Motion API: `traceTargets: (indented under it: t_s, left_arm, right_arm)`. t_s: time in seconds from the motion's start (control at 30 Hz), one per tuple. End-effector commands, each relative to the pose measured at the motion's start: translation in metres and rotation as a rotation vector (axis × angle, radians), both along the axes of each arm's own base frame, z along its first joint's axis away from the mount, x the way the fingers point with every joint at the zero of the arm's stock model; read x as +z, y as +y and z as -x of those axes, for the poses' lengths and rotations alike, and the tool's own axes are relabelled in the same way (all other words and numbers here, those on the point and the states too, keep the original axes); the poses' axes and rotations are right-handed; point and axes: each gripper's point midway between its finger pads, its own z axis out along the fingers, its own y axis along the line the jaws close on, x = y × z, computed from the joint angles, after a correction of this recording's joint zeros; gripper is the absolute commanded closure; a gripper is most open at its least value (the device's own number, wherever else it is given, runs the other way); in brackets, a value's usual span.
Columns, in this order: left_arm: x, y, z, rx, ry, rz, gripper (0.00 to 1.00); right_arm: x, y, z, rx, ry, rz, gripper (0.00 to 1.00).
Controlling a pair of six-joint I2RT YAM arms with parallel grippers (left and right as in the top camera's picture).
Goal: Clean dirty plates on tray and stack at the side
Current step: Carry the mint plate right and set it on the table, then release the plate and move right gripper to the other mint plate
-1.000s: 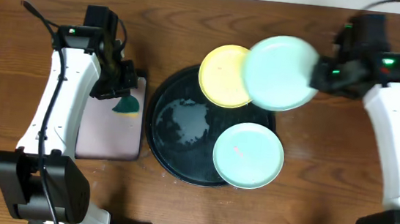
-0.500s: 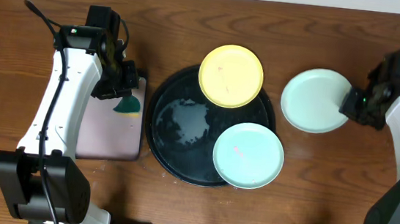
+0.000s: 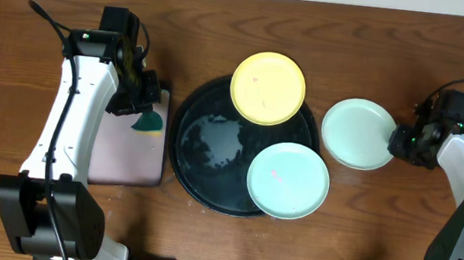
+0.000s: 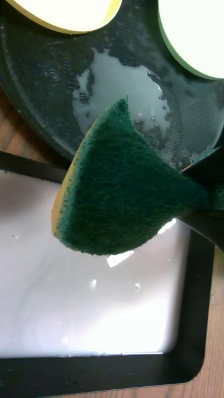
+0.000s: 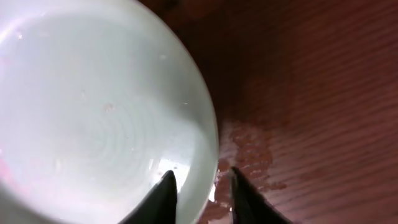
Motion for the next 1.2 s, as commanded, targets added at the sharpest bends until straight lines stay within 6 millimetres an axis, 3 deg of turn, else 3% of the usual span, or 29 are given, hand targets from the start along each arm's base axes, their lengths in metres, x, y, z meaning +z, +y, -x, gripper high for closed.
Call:
traceTargets:
  t_s: [0.0, 0.07, 0.23, 0.33, 0.5, 0.73, 0.93, 1.17]
  left_arm:
    - [-0.001, 0.000, 0.004, -0.007, 0.005, -0.006, 0.93]
    - [-0.001, 0.000, 0.003, -0.007, 0.004, -0.006, 0.93]
    - [-0.001, 0.001, 0.003, -0.007, 0.004, -0.006, 0.93]
    - [-0.001, 0.001, 0.002, -0.007, 0.000, -0.006, 0.92]
    - [-0.001, 0.001, 0.001, -0.007, -0.006, -0.006, 0.93]
    - [-0.001, 0.001, 0.001, -0.007, -0.006, -0.006, 0.92]
    - [-0.001, 0.001, 0.001, -0.007, -0.006, -0.006, 0.92]
    - [-0.001, 0.001, 0.001, -0.007, -0.005, -0.006, 0.92]
  right_arm:
    - [0.016, 0.000, -0.007, -0.010, -0.014, -0.015, 0.68]
    - [0.035, 0.006, -0.012, 0.004, -0.023, -0.045, 0.66]
    - [0.096, 0.044, -0.019, 0.087, -0.048, -0.158, 0.59]
    - [0.107, 0.072, -0.006, 0.145, 0.005, -0.206, 0.50]
    - [0.088, 0.110, 0.035, 0.262, 0.177, -0.222, 0.49]
    - [0.042, 0.141, 0.078, 0.396, 0.313, -0.194, 0.61]
    - [0.014, 0.152, 0.081, 0.457, 0.283, -0.166, 0.64]
    - [-0.004, 0.168, 0.076, 0.542, 0.210, -0.150, 0.68]
